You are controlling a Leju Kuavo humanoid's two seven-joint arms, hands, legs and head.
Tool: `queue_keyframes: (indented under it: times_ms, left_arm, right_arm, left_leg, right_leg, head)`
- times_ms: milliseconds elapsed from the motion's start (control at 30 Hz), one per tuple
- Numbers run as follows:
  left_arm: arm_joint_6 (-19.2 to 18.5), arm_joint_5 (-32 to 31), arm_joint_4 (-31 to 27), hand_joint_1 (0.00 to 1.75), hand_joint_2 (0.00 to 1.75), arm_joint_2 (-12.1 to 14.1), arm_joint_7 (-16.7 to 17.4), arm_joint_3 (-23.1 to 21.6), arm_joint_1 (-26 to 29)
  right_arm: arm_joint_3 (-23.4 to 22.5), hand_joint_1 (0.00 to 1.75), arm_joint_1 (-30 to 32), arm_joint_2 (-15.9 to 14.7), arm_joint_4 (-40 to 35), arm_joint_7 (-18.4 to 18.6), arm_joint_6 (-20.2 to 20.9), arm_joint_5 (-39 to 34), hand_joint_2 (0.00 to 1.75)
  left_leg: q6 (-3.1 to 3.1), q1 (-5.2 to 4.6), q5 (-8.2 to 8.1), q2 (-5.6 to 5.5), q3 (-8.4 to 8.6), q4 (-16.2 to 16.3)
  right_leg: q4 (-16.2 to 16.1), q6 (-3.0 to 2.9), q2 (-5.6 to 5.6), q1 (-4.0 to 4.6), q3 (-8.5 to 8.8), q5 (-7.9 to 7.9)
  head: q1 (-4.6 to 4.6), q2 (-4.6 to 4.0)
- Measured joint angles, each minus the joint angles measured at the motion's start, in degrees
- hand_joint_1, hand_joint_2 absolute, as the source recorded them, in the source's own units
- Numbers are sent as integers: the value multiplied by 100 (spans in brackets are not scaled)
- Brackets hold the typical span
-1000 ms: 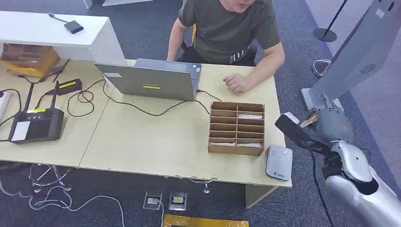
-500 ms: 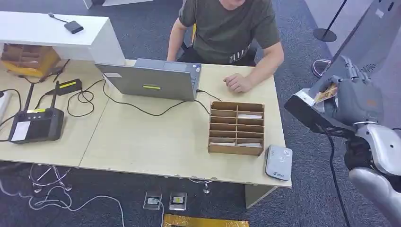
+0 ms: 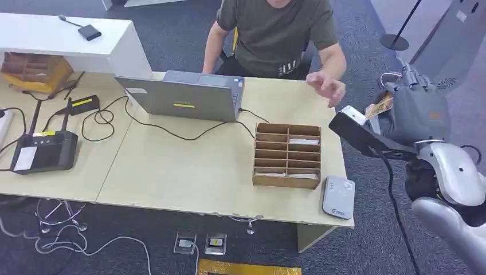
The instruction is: Pass the card to the sensor for recognition and then transmit it.
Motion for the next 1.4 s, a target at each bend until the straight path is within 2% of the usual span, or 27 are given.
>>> queue_keyframes:
  times_ms: [400, 833, 900, 933, 1000, 1033, 1100, 1167, 1200, 1300, 1400]
  left_arm:
    - [0, 7, 0, 0, 0, 0, 0, 0, 1]
    - [2, 9, 0, 0, 0, 0, 2, 0, 1]
    - [175, 202, 0, 0, 0, -2, 0, 13, 1]
    - [287, 289, 0, 0, 0, -9, -7, 33, 1]
    - [428, 367, 0, 0, 0, -57, -28, 98, -38]
    - [457, 378, 2, 0, 0, -74, -44, 125, -53]
    - [457, 402, 0, 0, 0, -92, -57, 144, -92]
    - [457, 422, -2, 0, 0, -120, -59, 160, -100]
    - [457, 422, -2, 0, 0, -138, -59, 164, -93]
    - [459, 437, 0, 0, 0, -151, -59, 166, -36]
    - [459, 437, 0, 0, 0, -144, -59, 170, -24]
  right_arm:
    - [219, 175, -80, 48, 0, 2, -4, 0, 175]
    - [234, 175, -96, 92, 11, 0, 0, 0, 175]
    - [288, 175, -234, 109, 31, -316, 334, -113, 175]
    - [394, 175, -398, 149, 83, -468, 304, -309, 175]
    - [917, 175, -1104, 532, 494, -448, -250, -998, 175]
    - [1349, 175, -1541, 923, 929, -461, -580, -1256, 175]
    - [1966, 175, -1990, 1555, 1739, -457, -805, -1544, 175]
    - [2351, 175, -2146, 1793, 2094, -419, -857, -1681, 175]
    - [2534, 175, -2261, 1856, 2245, -385, -890, -1729, 175]
    - [2992, 175, -2546, 2094, 2673, -330, -944, -1773, 175]
    - [3259, 175, -2632, 2186, 2907, -317, -955, -1797, 175]
  left_leg:
    - [0, 0, 0, 0, 1, 0]
    - [0, 0, 0, 0, 1, 0]
    - [0, -1, 0, 2, -6, -1]
    - [-1, 1, -1, 4, -103, -8]
    - [-14, -2, -14, 10, -138, -12]
    - [-24, 0, -12, 33, -125, -9]
    - [-26, 18, -3, 40, -8, -3]
    - [-29, 27, 37, -75, -38, 2]
    - [-36, 26, 49, -99, -53, 3]
    - [-40, 26, 45, -84, -54, 3]
    - [-40, 25, 38, -81, -55, 2]
  right_leg:
    - [0, 0, 0, 0, 0, 0]
    - [0, 0, 0, 0, 0, 0]
    - [1, 0, 0, -1, -3, 0]
    - [8, 0, 1, 0, 9, 1]
    - [18, -5, 9, 0, -9, -4]
    - [19, -7, 37, 1, -26, -3]
    - [16, -13, 41, 15, -17, -1]
    - [17, -13, -74, 24, -28, 0]
    - [19, -16, -95, 24, -35, 2]
    - [17, -17, -72, 25, -37, 2]
    - [13, -16, -70, 23, -37, 2]
  head:
    - [2, 0]
    - [2, 0]
    - [4, 0]
    - [-4, 0]
    - [-2, 0]
    - [4, 0]
    - [-20, 0]
    - [-17, 0]
    - [-24, 0]
    - [-24, 0]
    - [-22, 0]
